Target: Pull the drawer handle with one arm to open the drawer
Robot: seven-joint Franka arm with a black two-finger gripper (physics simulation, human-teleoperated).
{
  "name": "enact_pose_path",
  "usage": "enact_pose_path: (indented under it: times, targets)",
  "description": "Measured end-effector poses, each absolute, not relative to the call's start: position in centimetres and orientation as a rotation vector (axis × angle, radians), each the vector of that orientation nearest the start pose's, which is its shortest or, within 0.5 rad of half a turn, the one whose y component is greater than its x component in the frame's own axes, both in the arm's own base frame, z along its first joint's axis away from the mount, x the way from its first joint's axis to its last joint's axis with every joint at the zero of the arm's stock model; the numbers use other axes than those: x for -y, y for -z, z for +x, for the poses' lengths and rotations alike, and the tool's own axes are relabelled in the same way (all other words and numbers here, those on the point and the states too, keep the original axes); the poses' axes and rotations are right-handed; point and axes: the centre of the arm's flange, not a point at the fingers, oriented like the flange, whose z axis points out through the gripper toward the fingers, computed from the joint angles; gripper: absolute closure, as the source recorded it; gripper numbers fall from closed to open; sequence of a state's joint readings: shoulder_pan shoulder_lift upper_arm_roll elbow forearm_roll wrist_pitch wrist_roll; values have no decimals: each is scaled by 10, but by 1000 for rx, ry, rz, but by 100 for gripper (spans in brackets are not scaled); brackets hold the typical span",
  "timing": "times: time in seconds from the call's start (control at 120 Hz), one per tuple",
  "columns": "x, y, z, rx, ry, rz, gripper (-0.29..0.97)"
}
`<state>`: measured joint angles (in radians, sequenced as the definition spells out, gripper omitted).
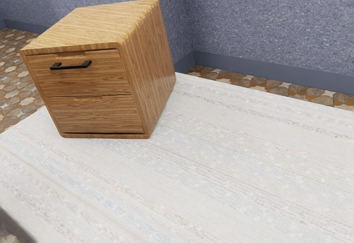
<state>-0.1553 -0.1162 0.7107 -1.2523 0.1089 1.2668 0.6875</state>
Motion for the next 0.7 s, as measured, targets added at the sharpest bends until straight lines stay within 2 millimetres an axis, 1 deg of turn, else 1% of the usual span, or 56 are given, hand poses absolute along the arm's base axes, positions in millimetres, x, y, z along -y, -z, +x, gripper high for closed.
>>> enact_pose_path:
  times: [0.067,0.167,0.2,0.217,0.25,0.275,0.3,0.325,0.358,0.408,0.475,0.508,0.542,0.608,0.667,0.7]
  targets:
    - [-286,-781,382,-196,86,-3053,0]
    - [-282,-781,381,-271,78,-3057,0]
    - [-277,-779,384,-310,79,-3071,0]
    - [-277,-774,386,-328,84,-3092,0]
    - [-292,-757,380,-311,93,-3169,0]
    - [-309,-743,372,-271,108,-3233,0]
    - [-323,-734,363,-234,129,-3280,0]
    - [-330,-729,358,-217,146,-3307,0]
    - [-332,-726,357,-226,152,-3320,0]
    - [-321,-729,366,-288,135,-3293,0]
    - [-282,-748,392,-468,100,-3179,0]
    - [-270,-756,398,-526,95,-3133,0]
    - [-266,-761,400,-551,91,-3101,0]
    - [-268,-769,397,-565,84,-3044,0]
    - [-251,-783,401,-633,76,-2929,0]
    - [-247,-791,399,-650,80,-2877,0]
